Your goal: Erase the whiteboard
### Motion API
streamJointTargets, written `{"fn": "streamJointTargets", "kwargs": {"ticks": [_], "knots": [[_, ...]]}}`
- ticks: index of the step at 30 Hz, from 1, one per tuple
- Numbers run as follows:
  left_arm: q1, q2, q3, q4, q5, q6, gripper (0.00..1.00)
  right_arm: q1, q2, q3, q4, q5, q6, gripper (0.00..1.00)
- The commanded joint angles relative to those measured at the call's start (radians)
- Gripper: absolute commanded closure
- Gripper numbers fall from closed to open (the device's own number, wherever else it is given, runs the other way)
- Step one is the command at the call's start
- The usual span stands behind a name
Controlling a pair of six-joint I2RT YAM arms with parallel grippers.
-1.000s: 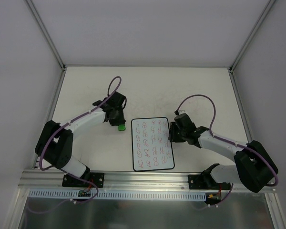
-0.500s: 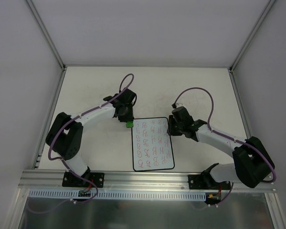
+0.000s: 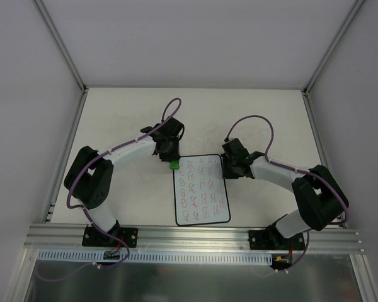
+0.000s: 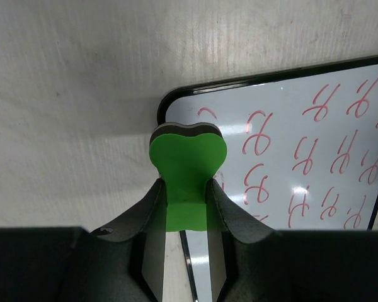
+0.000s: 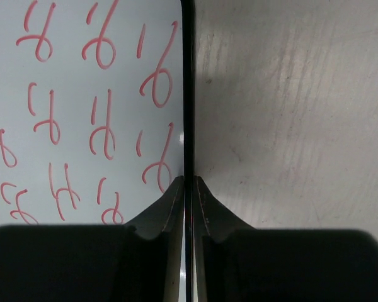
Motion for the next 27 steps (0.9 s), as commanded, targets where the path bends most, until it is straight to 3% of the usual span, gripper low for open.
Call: {"fn": "streamJointTargets", "kwargs": {"ticks": [1,8,14,27], "knots": [[-0.01,0.022,0.042,-0.002,0.002,0.01,0.96,-0.003,0.035,0.023,-0.075,-0.029,0.011,0.89],[-0.01,0.095,0.056,-0.004,0.011,-0.002,0.96,-0.003,0.024,0.0,-0.101,-0.049,0.017,1.0],[-0.01,0.141,0.067,-0.004,-0.024,0.009,0.97,-0.003,0.009,-0.014,-0.1,-0.058,0.014,1.0],[-0.079,0.267,0.061,-0.018,0.071,-0.017,1.0,-0.003,0.0,-0.022,-0.093,-0.06,0.013,1.0]]}}
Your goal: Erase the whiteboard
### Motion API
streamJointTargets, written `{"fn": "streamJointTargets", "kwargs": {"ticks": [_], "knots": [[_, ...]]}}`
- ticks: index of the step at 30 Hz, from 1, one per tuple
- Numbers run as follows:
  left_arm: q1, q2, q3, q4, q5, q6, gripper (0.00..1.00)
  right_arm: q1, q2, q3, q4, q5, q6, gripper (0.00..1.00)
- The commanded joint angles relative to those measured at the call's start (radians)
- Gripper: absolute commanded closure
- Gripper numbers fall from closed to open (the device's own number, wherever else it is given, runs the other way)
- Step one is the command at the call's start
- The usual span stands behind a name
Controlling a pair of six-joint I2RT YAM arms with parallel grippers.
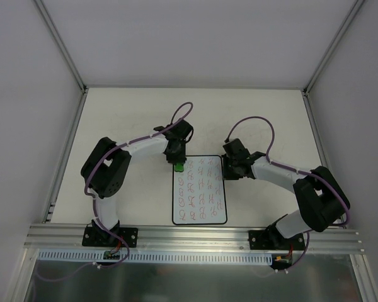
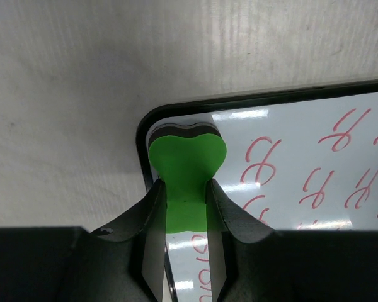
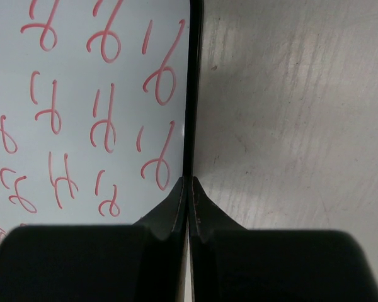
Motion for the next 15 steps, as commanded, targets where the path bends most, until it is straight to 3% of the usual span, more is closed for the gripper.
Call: {"fn": "streamJointTargets", "kwargs": {"ticks": [1,10,15], "knots": [[-0.065,0.102,0.0,-0.023,0.069,-0.016,1.0,0.001,0.003,-0.027,-0.069,-0.017,0.003,1.0],[-0.177,0.229,0.169,-0.117,0.056,0.007,1.0,0.001,-0.01,-0.038,-0.063,-0.016,0.006,1.0],[-0.18,0.237,0.186,-0.149,0.017,-0.003,1.0,0.001,-0.007,-0.036,-0.064,-0.016,0.008,1.0]]}}
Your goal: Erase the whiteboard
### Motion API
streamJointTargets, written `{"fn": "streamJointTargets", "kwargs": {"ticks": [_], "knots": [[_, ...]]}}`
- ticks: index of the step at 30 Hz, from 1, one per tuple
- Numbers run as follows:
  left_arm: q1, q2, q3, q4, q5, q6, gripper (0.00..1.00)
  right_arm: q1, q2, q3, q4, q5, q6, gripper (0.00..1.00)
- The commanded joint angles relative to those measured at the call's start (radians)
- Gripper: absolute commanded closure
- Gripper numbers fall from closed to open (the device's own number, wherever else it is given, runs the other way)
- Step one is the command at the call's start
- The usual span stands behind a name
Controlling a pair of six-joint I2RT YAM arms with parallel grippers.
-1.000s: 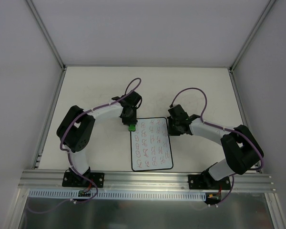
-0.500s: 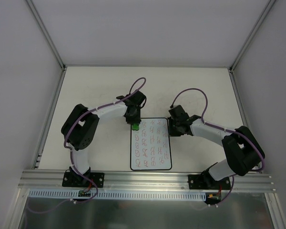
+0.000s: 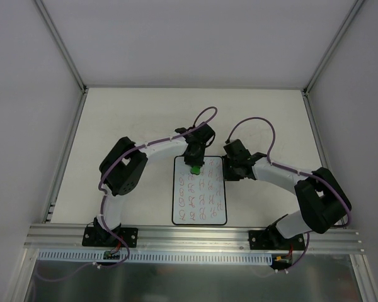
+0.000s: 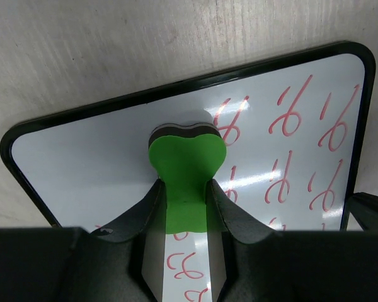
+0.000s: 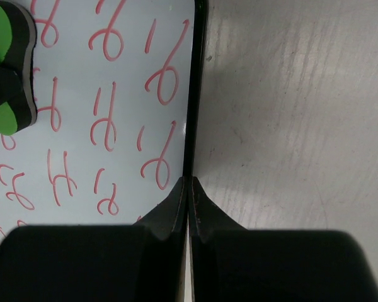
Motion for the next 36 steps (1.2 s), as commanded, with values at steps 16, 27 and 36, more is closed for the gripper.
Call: {"fn": "streamJointTargets", "kwargs": {"ticks": [16,27,36], "knots": [[0.118,-0.093,-0.265,-0.089,-0.102,0.119,1.0,0.001,0.033,-0.025,-0.045,-0.02,0.008,1.0],[0.152,-0.181,-0.339,-0.035,-0.151,0.278,1.0,0.001,0.028,-0.034,-0.033,-0.02,0.006,1.0],[0.127,-0.243,-0.412,0.045,-0.016,0.368,1.0,0.003,0.017,-0.039,-0.025,-0.022,0.005,1.0]]}}
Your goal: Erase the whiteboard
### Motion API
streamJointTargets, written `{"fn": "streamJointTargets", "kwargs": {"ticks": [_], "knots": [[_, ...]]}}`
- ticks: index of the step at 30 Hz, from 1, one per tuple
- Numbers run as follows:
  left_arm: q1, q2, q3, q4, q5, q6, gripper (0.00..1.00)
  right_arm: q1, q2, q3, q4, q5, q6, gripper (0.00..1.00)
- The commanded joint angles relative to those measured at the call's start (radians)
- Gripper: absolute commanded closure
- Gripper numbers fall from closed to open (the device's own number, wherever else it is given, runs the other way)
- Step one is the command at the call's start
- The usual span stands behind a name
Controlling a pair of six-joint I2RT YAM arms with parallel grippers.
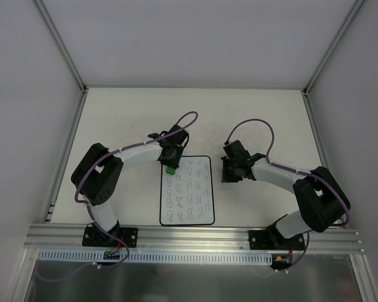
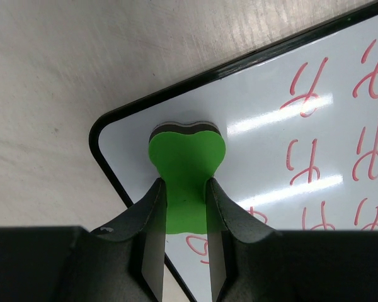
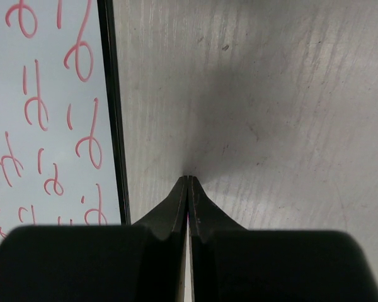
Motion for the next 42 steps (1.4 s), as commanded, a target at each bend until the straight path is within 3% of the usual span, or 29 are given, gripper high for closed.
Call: {"fn": "streamJointTargets", "kwargs": {"ticks": [1,5,9,17,32,38,42], "knots": [[-0.017,0.008,-0.068,-0.08,0.027,0.052,1.0,0.003,0.005,-0.028,-0.039,-0.004,-0.007,1.0],[-0.017,-0.012,-0.095,-0.079,0.033,-0.003,1.0,0.012,-0.021,-0.026,-0.035,-0.008,-0.002,0.99],[-0.019,-0.023,-0.091,-0.079,0.041,-0.017,1.0,0.068,-0.075,-0.014,-0.035,0.026,0.041,0.77],[-0.017,-0.024,-0.082,-0.082,0.058,-0.043,1.0,0.158,-0.063,0.029,-0.038,0.104,0.102,0.7],[-0.017,-0.003,-0.072,-0.079,0.067,-0.053,1.0,0.245,0.041,0.096,-0.079,0.167,0.156,0.69],[-0.017,-0.024,-0.073,-0.08,0.059,-0.045,1.0,0.245,0.106,0.147,-0.21,0.247,0.188,0.78],[-0.016,-0.05,-0.066,-0.08,0.058,-0.039,1.0,0.242,0.143,0.17,-0.231,0.223,0.179,0.91]]}}
